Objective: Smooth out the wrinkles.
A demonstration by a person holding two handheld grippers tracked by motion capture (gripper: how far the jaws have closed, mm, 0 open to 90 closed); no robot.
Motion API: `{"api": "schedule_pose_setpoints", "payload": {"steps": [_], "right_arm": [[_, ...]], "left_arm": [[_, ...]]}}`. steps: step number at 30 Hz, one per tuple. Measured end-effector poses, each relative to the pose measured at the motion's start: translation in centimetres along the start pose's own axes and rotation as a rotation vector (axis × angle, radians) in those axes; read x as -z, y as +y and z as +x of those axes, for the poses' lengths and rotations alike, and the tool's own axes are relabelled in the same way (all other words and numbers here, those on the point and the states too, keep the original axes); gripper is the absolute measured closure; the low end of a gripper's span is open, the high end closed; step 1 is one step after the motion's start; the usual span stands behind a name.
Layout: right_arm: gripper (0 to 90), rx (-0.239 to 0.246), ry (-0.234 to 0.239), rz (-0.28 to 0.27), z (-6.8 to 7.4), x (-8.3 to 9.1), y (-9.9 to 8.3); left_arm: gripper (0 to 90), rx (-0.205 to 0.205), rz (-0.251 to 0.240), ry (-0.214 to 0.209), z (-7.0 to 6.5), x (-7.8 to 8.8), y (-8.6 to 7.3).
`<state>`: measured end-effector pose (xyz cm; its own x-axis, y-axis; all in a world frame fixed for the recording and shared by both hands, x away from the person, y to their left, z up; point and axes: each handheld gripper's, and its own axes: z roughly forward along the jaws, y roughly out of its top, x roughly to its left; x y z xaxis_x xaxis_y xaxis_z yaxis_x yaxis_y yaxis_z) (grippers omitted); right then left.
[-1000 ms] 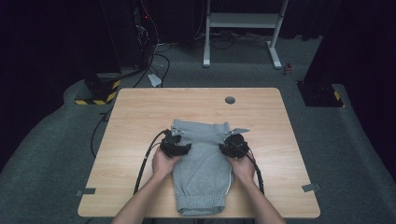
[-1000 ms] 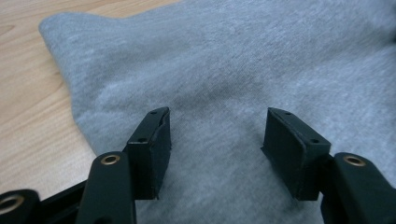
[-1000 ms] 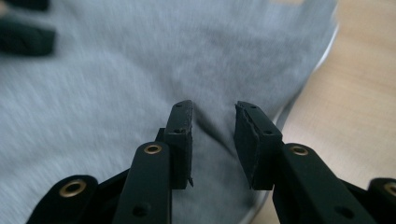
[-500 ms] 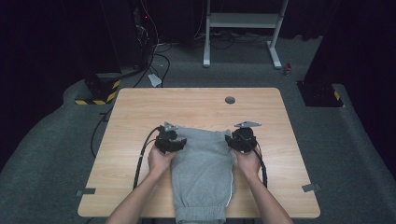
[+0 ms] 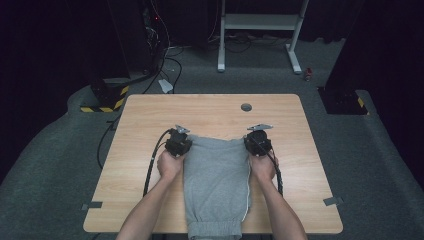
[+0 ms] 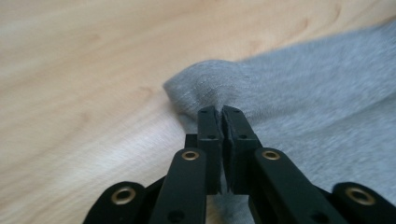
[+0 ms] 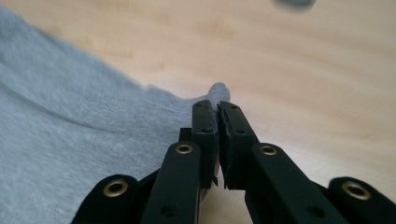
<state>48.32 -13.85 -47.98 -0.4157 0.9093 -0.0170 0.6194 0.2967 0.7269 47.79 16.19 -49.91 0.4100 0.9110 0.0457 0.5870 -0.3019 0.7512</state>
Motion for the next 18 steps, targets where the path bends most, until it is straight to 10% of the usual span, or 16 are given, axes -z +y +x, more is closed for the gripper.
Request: {"api": "schedule_pose_setpoints", "payload": {"steps": [2, 4, 8, 15, 18], "right_arm": [[85.3, -0.002, -0.026, -0.077, 0.0, 0.7, 0.0], [85.0, 0.0, -0.054, -0.112, 0.0, 0.6, -0.1], [71.0, -0.067, -0.039, 0.031, -0.4, -1.7, -0.6], [63.6, -0.087, -0.004, -0.012, -0.8, 0.2, -0.8], [67.0, -0.036, 0.048, -0.031, -0.3, 1.4, -0.8]], "left_arm": [[87.4, 0.01, -0.073, 0.038, -0.1, 0.7, 0.0], [87.0, 0.045, -0.04, 0.022, 0.3, 0.1, 0.1], [61.9, 0.119, 0.056, 0.011, 0.7, -1.3, -0.2], [46.6, 0.078, 0.028, -0.092, -0.5, 0.3, -0.3], [45.4, -0.009, 0.054, -0.097, -1.7, 0.6, -0.7]]}}
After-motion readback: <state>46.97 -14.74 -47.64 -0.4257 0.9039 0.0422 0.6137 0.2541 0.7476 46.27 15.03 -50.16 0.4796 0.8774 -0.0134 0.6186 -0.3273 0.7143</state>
